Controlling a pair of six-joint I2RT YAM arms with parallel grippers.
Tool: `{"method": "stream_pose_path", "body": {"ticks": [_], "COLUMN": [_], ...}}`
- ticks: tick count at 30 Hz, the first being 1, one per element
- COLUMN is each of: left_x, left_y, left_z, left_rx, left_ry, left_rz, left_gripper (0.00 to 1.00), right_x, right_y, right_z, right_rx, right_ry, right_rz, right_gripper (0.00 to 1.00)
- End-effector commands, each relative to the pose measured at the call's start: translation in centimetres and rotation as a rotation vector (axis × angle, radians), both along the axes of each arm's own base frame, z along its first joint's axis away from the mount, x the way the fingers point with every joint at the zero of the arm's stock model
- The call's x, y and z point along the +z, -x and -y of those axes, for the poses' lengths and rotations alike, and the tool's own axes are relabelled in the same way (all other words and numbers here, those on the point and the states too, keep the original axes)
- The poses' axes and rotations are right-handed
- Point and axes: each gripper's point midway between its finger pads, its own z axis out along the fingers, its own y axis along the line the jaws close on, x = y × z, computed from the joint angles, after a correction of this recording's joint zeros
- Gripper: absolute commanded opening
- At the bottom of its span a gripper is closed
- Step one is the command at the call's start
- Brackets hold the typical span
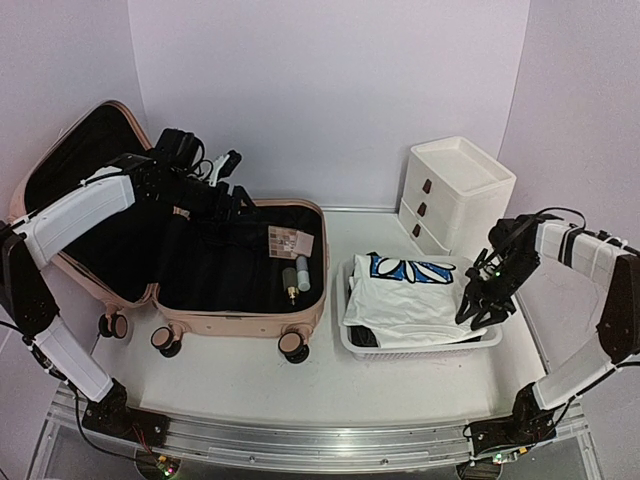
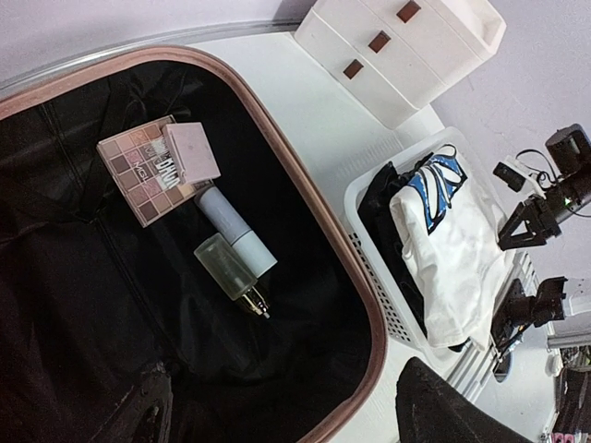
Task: Open, take out, and arrange the luggage
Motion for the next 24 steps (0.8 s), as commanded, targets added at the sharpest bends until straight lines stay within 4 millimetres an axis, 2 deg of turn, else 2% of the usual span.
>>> {"method": "stream_pose_path", "body": {"ticks": [1, 4, 6, 8, 9, 12, 15, 19, 21, 24], "left_x": [1.7, 1.5, 1.3, 1.2, 1.2, 1.1, 1.2, 1.4, 1.4, 1.3], "left_y": [0.7, 0.8, 0.8, 0.8, 0.9, 1.0, 1.3, 1.9, 2.1, 2.3], "left_z": [0.2, -0.2, -0.4, -0.4, -0.4, -0.3, -0.1, -0.2, -0.3, -0.5], "left_rx": [-0.003, 0.012, 0.018, 0.022, 0.022, 0.024, 0.02, 0.021, 0.023, 0.024], "left_ry": [0.037, 0.026, 0.02, 0.017, 0.019, 0.023, 0.024, 0.023, 0.021, 0.016], "left_rz": [0.045, 0.05, 0.049, 0.048, 0.045, 0.037, 0.037, 0.043, 0.046, 0.049], "left_gripper": [0.84, 0.85, 0.85, 0.85, 0.85, 0.85, 0.85, 0.86, 0.86, 0.86], "right_x": [-1.3, 2.5, 5.0, 6.7, 6.9, 7.6, 7.8, 7.6, 5.6, 0.3], "right_y": [-0.4, -0.9, -1.4, -2.0, -2.4, -3.9, -5.5, -7.3, -7.7, -7.4], "right_z": [3.5, 2.4, 0.9, -1.2, -2.5, -9.7, -16.1, -21.5, -22.3, -20.5], "right_rx": [-0.002, 0.035, 0.054, 0.095, 0.12, 0.194, 0.218, 0.234, 0.23, 0.212], "right_ry": [0.251, 0.28, 0.247, 0.218, 0.201, -0.005, -0.201, -0.358, -0.364, -0.234], "right_rz": [0.038, 0.171, 0.224, 0.267, 0.275, 0.305, 0.308, 0.305, 0.277, 0.232], "right_gripper": [0.46, 0.5, 0.56, 0.61, 0.63, 0.66, 0.64, 0.47, 0.41, 0.36]}}
